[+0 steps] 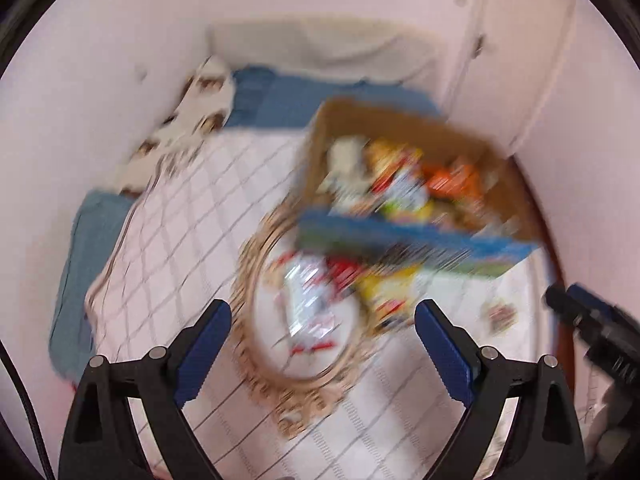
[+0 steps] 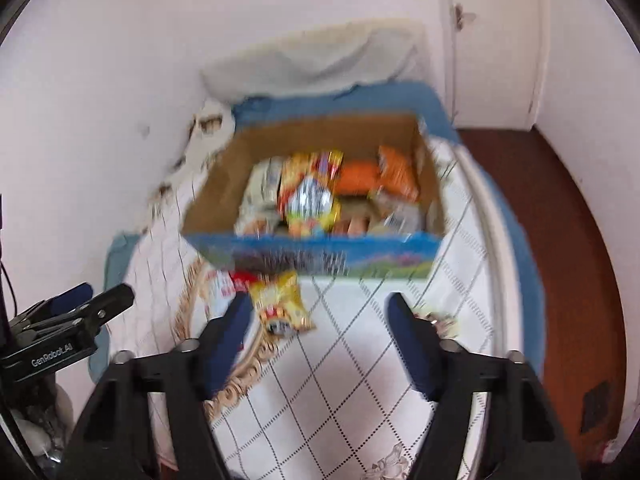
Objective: Organize snacks
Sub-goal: 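Grasp the red-white spicy strip pack with the left tool while the right tool grasps the yellow Guoba bag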
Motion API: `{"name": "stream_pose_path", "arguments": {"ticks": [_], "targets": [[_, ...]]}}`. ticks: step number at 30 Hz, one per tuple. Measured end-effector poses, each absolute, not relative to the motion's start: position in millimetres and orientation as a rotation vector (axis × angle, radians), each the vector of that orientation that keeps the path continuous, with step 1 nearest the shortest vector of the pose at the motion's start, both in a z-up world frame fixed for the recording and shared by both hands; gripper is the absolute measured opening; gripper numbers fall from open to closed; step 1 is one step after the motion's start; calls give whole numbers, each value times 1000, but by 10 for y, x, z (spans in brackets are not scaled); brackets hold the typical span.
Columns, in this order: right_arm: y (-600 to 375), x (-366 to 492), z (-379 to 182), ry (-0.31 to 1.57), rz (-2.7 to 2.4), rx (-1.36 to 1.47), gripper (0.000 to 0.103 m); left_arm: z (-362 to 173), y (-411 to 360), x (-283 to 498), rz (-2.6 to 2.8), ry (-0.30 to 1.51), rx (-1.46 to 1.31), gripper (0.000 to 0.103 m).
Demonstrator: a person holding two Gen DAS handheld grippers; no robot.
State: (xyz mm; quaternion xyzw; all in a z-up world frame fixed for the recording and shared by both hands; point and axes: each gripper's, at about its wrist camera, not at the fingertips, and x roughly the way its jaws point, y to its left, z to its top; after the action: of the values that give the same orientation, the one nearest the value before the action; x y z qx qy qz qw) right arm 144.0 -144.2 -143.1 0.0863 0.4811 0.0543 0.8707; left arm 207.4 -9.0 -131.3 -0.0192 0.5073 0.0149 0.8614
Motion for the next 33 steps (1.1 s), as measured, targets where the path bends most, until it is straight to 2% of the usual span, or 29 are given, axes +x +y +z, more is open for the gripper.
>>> {"name": "stream_pose_path", "arguments": {"ticks": [7, 14, 15, 18, 23, 24, 25, 26, 27, 28, 33], "targets": [[-1029, 2065, -2336, 1158, 153, 161, 72, -2226, 358, 2132, 166, 1283, -89, 94], [-420, 2492, -3052, 1306, 190, 27, 75, -2697, 342, 2472, 167, 1383, -122, 94], [-397, 2494, -3094, 1311, 178, 8, 74, -2744, 321, 2539, 156, 1394, -124, 94], [-437, 2465, -3139, 1320, 165, -16, 63, -2948, 226, 2769, 117, 1441, -108, 92], [-738, 2270, -3103, 1374, 146, 9, 62, -3300, 104, 2953, 36, 1532, -126, 92], [-799, 2217, -3097, 1385, 143, 18, 62, -3328, 61, 2954, 26, 1528, -109, 90], [-863, 2169, -3092, 1395, 141, 37, 62, -3349, 13, 2936, 28, 1517, -82, 76], [-958, 2093, -3089, 1413, 135, 62, 62, -3357, -7, 2920, 27, 1509, -75, 70], [-1016, 2044, -3086, 1425, 132, 74, 62, -3360, -29, 2902, 20, 1503, -69, 57], [-1085, 1982, -3080, 1434, 130, 95, 62, -3350, -60, 2851, 11, 1498, -49, 52], [-1306, 1626, -3041, 1502, 136, 154, 62, -3329, -120, 2331, -34, 1541, -26, 52]]}}
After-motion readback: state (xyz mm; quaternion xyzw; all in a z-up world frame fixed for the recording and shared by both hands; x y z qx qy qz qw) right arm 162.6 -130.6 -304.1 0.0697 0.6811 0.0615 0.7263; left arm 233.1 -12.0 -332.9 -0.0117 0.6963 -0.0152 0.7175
